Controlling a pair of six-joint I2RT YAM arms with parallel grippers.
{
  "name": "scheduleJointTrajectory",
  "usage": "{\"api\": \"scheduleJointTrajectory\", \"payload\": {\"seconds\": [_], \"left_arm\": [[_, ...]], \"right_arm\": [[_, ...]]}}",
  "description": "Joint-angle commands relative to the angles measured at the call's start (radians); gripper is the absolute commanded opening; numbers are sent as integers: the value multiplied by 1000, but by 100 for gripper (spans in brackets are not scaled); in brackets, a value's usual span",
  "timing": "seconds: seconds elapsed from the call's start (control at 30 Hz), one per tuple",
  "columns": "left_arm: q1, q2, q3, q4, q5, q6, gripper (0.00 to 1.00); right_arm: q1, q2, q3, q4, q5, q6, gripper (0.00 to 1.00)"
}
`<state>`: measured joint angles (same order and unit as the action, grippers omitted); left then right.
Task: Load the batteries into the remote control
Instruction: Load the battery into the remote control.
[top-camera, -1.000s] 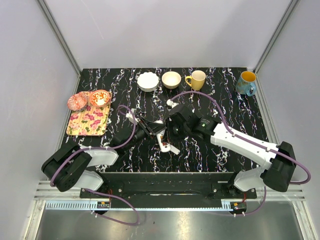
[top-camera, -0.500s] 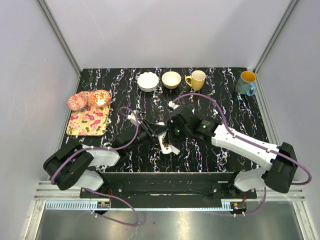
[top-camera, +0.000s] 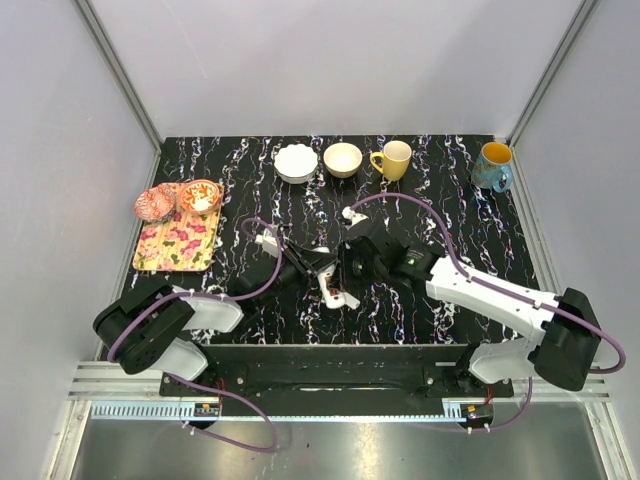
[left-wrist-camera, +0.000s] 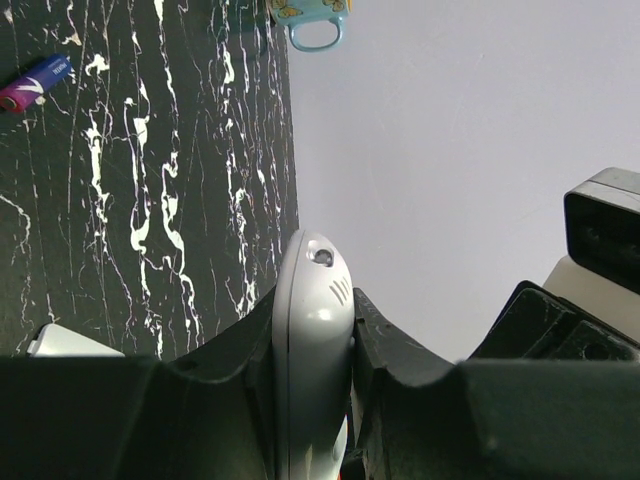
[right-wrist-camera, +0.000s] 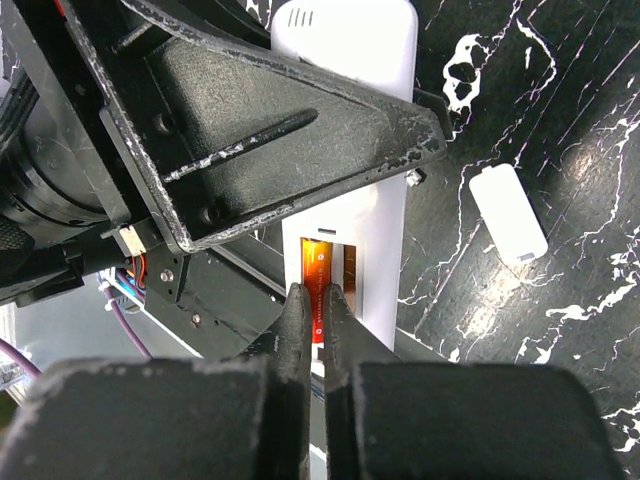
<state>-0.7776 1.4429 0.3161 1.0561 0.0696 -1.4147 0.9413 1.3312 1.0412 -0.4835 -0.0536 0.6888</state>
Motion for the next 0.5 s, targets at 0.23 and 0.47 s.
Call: {"api": "scheduleJointTrajectory", "payload": {"seconds": [0.23,0.47], "left_arm": [[-84,-33,34,582,79,-156,0],[-69,-39,9,576,101,-132,0]], "right_arm": [[-4,108,5,365,-8,46,6],[-3,63,11,310,-28,35,24]]}}
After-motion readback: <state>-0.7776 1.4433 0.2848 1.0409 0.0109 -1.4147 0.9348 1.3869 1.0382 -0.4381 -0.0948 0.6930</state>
